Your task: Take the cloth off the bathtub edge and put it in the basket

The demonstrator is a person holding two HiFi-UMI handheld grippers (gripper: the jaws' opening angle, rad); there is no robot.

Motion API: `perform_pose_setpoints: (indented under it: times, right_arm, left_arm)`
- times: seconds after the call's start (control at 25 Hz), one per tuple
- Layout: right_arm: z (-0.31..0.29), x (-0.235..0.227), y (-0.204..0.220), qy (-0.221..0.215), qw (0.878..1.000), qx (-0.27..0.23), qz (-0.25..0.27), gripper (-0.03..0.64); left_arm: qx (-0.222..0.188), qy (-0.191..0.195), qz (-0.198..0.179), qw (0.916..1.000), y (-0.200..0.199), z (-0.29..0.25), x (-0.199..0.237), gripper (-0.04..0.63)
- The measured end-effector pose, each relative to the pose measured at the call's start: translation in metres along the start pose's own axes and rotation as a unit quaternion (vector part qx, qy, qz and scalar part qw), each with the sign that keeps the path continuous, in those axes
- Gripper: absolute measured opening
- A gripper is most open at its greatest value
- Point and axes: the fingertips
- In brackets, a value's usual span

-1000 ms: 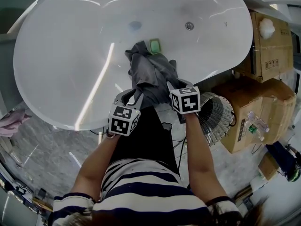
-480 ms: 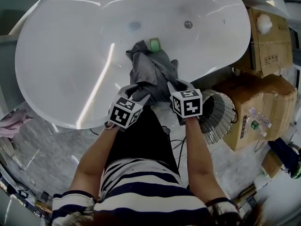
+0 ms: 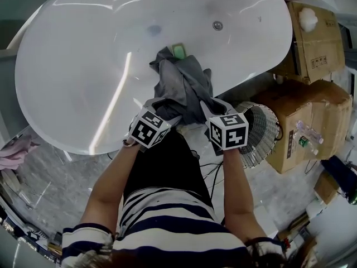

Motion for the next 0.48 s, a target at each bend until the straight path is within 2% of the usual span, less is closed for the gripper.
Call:
perform_pose_setpoints:
  times: [0.24,0.36,0.48]
  right_arm:
    - [0.028,0.004,-0.001,-0.030,1.000,-0.009,-0.001,0.084]
    - [0.042,0.008,-0.001,-0.046,0.999,-0.013,0.000,0.084]
    - [0.057,0.014,-0.004,-0.063,0.998,-0.019,0.000,0.083]
  left_arm:
    - [0.027,0.040,-0.063,0.9968,-0.007,-0.016,-0.013,0.348]
    - [0.045,0.039,-0.096,0.9936,-0.010,-0.025,-0.020,0.350]
    - [0.041,0.032,-0.119,0.9916,-0.016,-0.033,-0.026,0.350]
Point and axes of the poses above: the fingertips, and each gripper's own axes: z backward along the fingers, x to its left, y out of its underside, and after that the axes turned 13 degrees about y, right-handed
